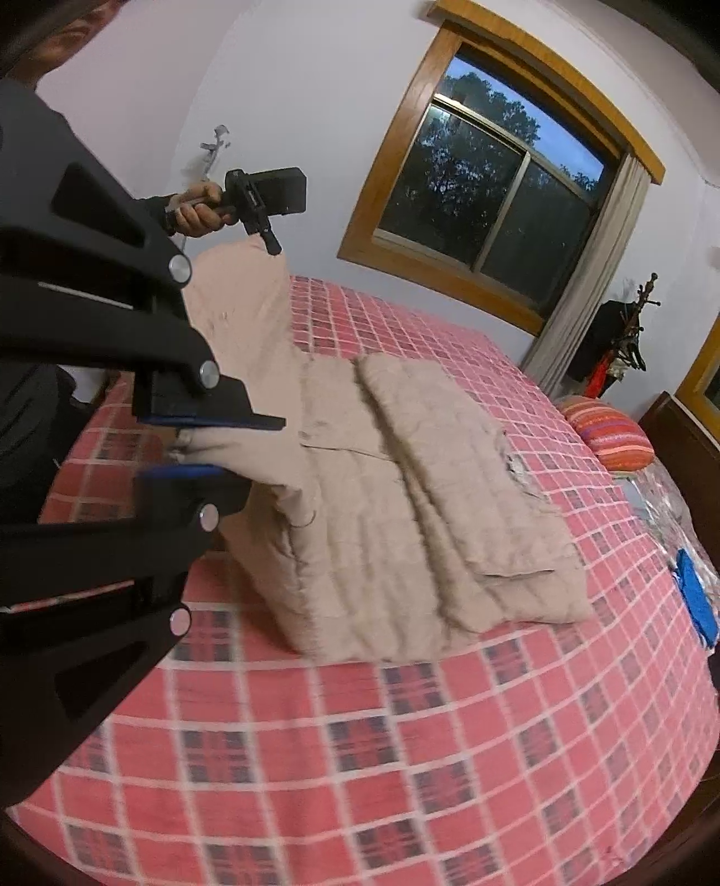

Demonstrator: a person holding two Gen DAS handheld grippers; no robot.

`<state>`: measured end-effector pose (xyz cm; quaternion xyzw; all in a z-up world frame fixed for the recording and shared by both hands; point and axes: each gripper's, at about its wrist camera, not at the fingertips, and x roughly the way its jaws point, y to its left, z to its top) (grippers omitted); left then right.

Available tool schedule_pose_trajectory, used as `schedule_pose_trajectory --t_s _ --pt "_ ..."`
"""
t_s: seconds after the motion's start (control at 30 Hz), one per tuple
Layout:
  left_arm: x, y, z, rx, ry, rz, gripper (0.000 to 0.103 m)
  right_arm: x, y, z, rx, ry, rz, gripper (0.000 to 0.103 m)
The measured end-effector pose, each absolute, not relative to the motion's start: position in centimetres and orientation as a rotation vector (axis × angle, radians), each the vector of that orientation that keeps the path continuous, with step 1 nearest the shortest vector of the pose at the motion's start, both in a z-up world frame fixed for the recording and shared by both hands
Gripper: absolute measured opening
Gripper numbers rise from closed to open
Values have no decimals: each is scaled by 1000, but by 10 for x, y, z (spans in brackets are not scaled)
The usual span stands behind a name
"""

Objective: Fold large clothes

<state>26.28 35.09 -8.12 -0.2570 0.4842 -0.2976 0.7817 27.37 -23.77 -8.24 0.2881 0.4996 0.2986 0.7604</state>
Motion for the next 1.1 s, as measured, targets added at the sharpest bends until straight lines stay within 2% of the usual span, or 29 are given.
schedule_pose_trajectory --t_s 0.37,0.57,0.73,0.87,0.97,1.03,1.07,1.1 --pt "361 369 -83 -618 1077 -566 11 372 -228 -78 602 1100 565 9" --pt "420 373 -107 -636 1143 -530 13 442 -219 -111 602 1169 524 9" --pt "472 378 -146 -664 1244 -470 14 497 -212 -155 615 1252 480 12" --pt "495 382 -167 -695 1290 -448 18 523 -211 -181 628 1298 450 13" --pt "500 386 -171 -730 1296 -456 25 533 -215 -190 665 1330 457 19" --pt "495 387 -164 -736 1280 -487 34 533 -221 -185 702 1324 492 31" --pt "491 387 -160 -733 1270 -502 40 531 -224 -179 706 1307 499 45" --pt "488 389 -156 -728 1262 -508 45 528 -227 -171 705 1283 507 63"
